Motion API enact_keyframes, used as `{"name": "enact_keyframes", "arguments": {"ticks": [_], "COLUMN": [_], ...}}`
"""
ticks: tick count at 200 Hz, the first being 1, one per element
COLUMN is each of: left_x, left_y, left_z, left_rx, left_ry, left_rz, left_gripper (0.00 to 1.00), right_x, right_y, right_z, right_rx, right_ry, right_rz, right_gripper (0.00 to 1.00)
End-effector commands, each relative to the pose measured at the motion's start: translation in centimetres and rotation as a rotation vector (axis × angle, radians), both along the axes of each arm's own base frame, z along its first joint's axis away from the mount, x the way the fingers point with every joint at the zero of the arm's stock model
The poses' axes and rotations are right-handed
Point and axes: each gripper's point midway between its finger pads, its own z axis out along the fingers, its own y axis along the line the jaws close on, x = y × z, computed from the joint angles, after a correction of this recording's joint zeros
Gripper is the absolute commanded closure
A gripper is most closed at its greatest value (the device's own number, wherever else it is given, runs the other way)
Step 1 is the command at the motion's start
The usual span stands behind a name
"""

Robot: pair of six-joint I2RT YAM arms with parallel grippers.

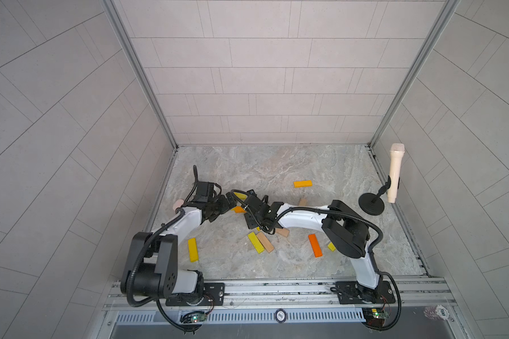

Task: Assemble the number 8 with building blocks
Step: Assemble the building block at the center of the board, then adjust the building block at the center of the board.

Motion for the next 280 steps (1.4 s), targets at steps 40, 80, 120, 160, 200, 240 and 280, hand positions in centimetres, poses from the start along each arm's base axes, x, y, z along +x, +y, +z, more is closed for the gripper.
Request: {"name": "enact_keyframes", "arguments": {"ticks": [40,80,120,160,200,240,280], "left_x": [-7.6,-11.1,-13.6,-14.8,-15.9,-16.2,-16.0], "left_y": [-1.7,-3.6,-5.8,-9.1,-11.4,-12.1,-12.3], "left_z": [-1.0,-1.2,-2.1,-3.1,-4.6,-5.1,-5.4], "left_rx": [0.174,0.186,0.199,0.215,0.286,0.29,0.306], "left_ry": [0.091,0.094,0.101,0.107,0.148,0.158,0.16], "left_rz": [-0.032,-0.058,-0.089,-0.136,-0.206,-0.219,-0.222], "left_gripper": [0.0,0.04,0.11,0.12,0.16,0.16,0.17], "right_x": [-3.7,-6.4,-8.0,-8.6,-8.7,-8.7,-8.7], "right_y": [-3.2,-7.2,-10.8,-13.3,-14.3,-14.6,-14.6], "right_z": [4.5,5.4,6.2,6.6,6.8,6.5,6.0], "right_rx": [0.066,0.089,0.097,0.092,0.085,0.082,0.082], "right_ry": [-0.092,-0.123,-0.156,-0.186,-0.2,-0.202,-0.194], "right_rz": [0.102,0.12,0.099,0.053,0.031,0.021,0.012], "right_gripper": [0.3,0.28,0.27,0.27,0.27,0.27,0.27]}}
